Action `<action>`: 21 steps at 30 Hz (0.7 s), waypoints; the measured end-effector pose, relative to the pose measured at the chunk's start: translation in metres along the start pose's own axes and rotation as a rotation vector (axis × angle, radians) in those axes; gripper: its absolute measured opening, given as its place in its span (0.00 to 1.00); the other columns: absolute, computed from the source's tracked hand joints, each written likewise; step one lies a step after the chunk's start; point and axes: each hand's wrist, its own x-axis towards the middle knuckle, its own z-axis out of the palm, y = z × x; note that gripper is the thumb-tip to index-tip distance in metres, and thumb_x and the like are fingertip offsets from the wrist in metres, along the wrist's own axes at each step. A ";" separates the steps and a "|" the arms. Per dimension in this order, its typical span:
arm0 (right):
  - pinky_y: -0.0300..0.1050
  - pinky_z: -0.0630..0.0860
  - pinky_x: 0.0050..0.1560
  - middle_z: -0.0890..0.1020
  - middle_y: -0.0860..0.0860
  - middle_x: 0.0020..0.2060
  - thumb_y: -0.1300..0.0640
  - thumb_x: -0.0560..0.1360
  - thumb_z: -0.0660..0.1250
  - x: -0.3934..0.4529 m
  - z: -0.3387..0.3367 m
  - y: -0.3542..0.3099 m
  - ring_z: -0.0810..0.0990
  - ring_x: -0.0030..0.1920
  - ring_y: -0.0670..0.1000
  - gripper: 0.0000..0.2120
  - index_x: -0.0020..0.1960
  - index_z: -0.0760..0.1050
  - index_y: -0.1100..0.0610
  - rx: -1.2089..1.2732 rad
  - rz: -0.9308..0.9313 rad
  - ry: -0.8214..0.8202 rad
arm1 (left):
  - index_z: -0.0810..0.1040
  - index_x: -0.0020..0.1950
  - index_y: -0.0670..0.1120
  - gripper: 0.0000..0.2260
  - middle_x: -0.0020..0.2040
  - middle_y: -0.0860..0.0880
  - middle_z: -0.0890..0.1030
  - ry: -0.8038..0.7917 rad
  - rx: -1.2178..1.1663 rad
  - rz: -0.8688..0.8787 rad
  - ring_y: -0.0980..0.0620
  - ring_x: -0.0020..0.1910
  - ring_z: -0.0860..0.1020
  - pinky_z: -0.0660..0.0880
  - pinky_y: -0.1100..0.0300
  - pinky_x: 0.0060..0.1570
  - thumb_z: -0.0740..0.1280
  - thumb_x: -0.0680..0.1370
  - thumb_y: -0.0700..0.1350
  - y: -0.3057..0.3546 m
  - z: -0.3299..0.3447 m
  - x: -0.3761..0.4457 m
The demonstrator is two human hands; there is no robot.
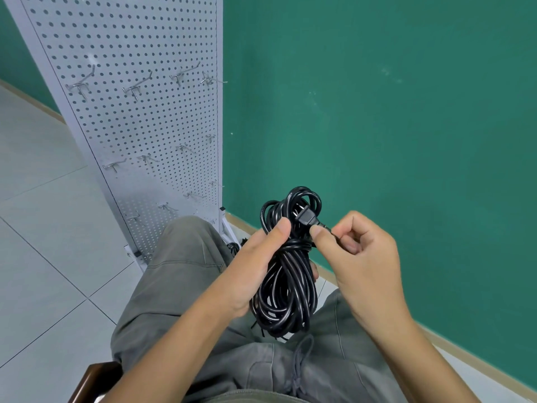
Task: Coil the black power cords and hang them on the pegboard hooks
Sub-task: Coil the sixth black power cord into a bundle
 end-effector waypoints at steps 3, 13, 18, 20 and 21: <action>0.40 0.62 0.33 0.66 0.47 0.29 0.63 0.72 0.76 0.005 -0.002 0.009 0.64 0.31 0.47 0.21 0.31 0.65 0.60 -0.046 -0.011 -0.003 | 0.72 0.71 0.40 0.31 0.42 0.36 0.83 0.034 -0.047 0.016 0.42 0.38 0.82 0.80 0.53 0.36 0.65 0.78 0.62 0.000 0.003 -0.001; 0.37 0.61 0.27 0.72 0.44 0.24 0.53 0.76 0.74 0.004 -0.013 0.000 0.64 0.22 0.47 0.17 0.36 0.69 0.56 -0.391 -0.079 -0.164 | 0.73 0.68 0.38 0.34 0.42 0.31 0.82 0.050 -0.046 -0.070 0.38 0.39 0.83 0.81 0.51 0.37 0.67 0.76 0.65 0.001 -0.001 -0.001; 0.46 0.72 0.27 0.80 0.52 0.30 0.54 0.75 0.75 0.003 -0.014 0.002 0.74 0.25 0.49 0.09 0.44 0.75 0.51 -0.161 0.032 -0.126 | 0.72 0.70 0.38 0.31 0.53 0.34 0.84 0.060 -0.113 -0.072 0.34 0.48 0.84 0.82 0.35 0.49 0.65 0.77 0.61 -0.002 0.002 0.001; 0.48 0.72 0.32 0.82 0.53 0.31 0.56 0.74 0.76 0.000 -0.012 0.006 0.75 0.28 0.51 0.08 0.48 0.78 0.48 -0.121 0.018 -0.106 | 0.73 0.69 0.38 0.31 0.55 0.36 0.84 0.085 -0.115 -0.074 0.33 0.49 0.83 0.78 0.26 0.52 0.66 0.75 0.60 -0.003 0.002 0.001; 0.50 0.74 0.34 0.81 0.53 0.31 0.57 0.74 0.76 -0.002 -0.011 0.008 0.75 0.29 0.54 0.08 0.48 0.80 0.48 -0.103 -0.003 -0.087 | 0.73 0.68 0.39 0.31 0.54 0.36 0.84 0.090 -0.118 -0.077 0.32 0.48 0.83 0.77 0.25 0.52 0.66 0.75 0.60 -0.003 0.002 0.000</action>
